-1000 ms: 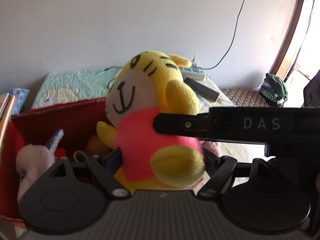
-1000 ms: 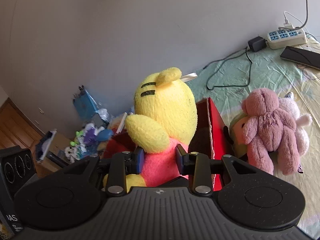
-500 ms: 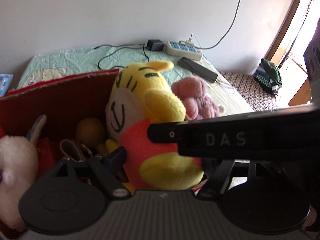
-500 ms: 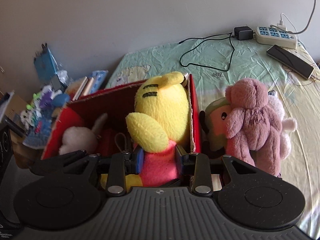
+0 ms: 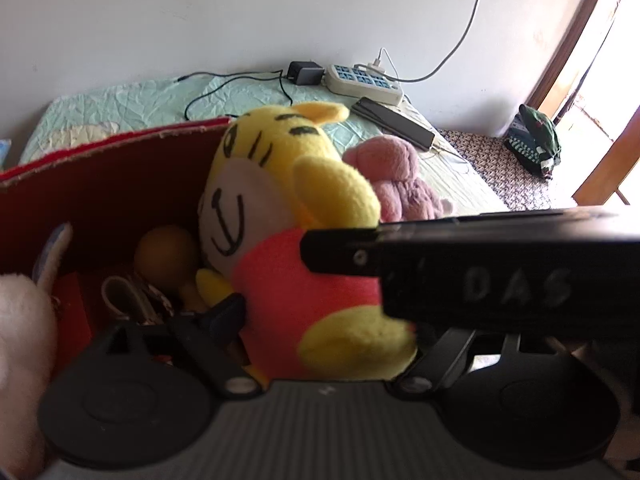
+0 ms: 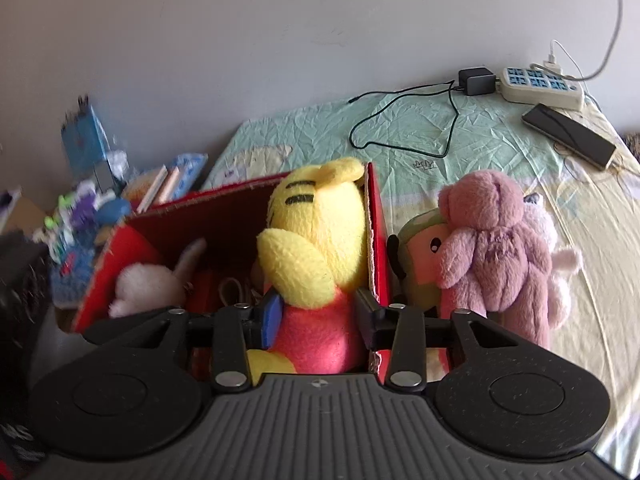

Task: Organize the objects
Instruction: 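Lower the tiger plush into the red box and open the right gripper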

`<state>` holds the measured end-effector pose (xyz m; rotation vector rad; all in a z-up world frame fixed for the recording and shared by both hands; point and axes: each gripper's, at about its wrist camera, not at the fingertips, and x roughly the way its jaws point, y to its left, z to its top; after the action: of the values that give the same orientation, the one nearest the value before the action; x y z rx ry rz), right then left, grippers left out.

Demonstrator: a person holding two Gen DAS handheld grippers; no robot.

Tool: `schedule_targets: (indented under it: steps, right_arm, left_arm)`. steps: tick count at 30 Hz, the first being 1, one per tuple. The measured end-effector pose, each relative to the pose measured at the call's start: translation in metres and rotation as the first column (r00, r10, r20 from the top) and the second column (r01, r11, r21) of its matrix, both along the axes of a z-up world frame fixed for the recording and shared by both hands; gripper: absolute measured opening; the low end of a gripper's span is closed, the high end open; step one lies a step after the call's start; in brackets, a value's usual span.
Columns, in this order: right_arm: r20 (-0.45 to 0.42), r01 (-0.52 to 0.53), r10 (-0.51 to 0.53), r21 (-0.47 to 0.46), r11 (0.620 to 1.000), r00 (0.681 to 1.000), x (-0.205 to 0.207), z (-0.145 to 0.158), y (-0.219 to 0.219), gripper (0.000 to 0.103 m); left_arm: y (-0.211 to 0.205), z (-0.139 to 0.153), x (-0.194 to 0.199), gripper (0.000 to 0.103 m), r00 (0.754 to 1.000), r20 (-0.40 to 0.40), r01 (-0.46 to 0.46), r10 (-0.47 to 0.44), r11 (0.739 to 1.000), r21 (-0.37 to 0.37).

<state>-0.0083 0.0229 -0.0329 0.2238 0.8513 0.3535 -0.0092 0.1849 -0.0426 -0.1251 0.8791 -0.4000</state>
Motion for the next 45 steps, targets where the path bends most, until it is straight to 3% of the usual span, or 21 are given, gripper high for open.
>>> schedule_targets:
  steps: [10,18,26,45]
  right_arm:
    - [0.024,0.044,-0.047,0.115,0.992,0.999,-0.012,0.004,-0.015,0.039]
    - [0.023,0.062,-0.065,0.131,0.989,0.998,-0.023,0.002,-0.019,0.034]
    - [0.022,0.073,-0.077,0.13,0.989,0.997,-0.032,0.0,-0.026,0.034]
    - [0.03,0.054,-0.059,0.166,0.985,0.998,-0.054,0.002,-0.036,0.034]
  left_arm:
    - [-0.002,0.001,-0.004,0.088,1.0,0.0,-0.01,0.01,1.0,0.024]
    - [-0.008,0.022,-0.02,0.088,0.997,0.047,-0.062,0.056,0.99,0.123]
    - [-0.017,0.031,-0.03,0.088,0.992,0.046,-0.122,0.115,0.965,0.231]
    - [-0.031,0.044,-0.053,0.088,0.973,0.077,-0.229,0.216,0.899,0.373]
